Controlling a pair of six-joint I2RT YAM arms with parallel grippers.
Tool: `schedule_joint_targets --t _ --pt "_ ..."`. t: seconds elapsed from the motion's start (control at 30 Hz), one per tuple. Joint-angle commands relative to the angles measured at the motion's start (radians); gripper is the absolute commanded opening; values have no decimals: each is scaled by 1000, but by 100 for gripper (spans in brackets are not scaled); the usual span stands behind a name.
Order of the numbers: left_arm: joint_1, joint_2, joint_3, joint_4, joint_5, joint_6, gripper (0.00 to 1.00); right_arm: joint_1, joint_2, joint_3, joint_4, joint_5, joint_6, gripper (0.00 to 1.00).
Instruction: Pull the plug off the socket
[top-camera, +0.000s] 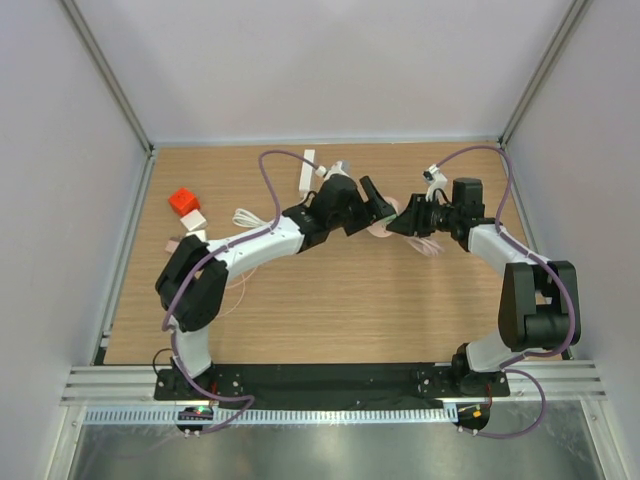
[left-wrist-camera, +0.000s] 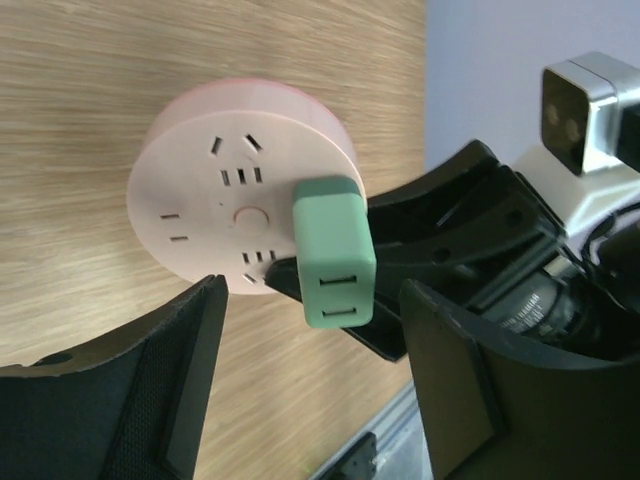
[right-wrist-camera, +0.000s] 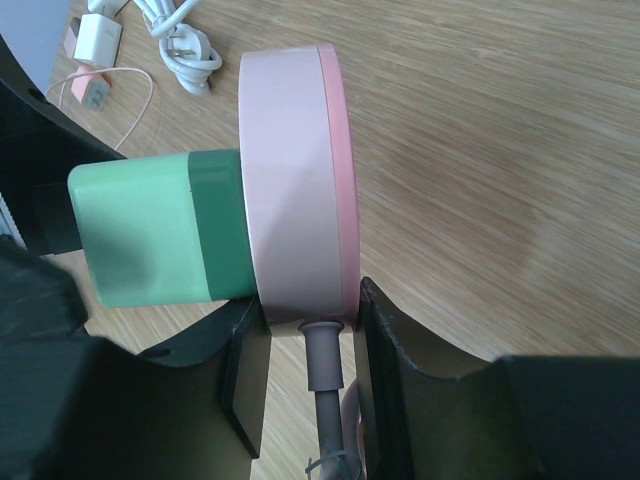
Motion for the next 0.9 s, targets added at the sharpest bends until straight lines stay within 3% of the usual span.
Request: schedule_joint_targets --t 0.0,0.13,0.2,0.3,0.33,0.53,0.73,0.8,0.87 --pt "-21 36 85 -125 -145 -13 72 9 -31 39 71 -34 3 1" --pt "-34 77 148 -194 -211 -30 54 10 -36 39 69 -30 2 1" --pt "-43 106 202 -266 -262 -38 40 13 -37 39 69 -26 -3 1" --pt "-47 129 249 -312 -271 -30 3 18 -40 37 68 -9 -4 1" --pt "-46 129 252 -309 -273 -27 0 19 -42 39 64 3 -6 1" --pt "-23 28 214 -306 -271 -19 0 21 -85 39 37 209 -35 1" --pt "84 -99 59 -205 -26 -184 0 21 -105 28 46 275 -17 1" --pt "106 -112 61 -202 72 -175 0 21 -103 27 46 266 -15 1" --pt "109 -113 77 -176 126 -71 0 20 -100 27 52 246 -8 1"
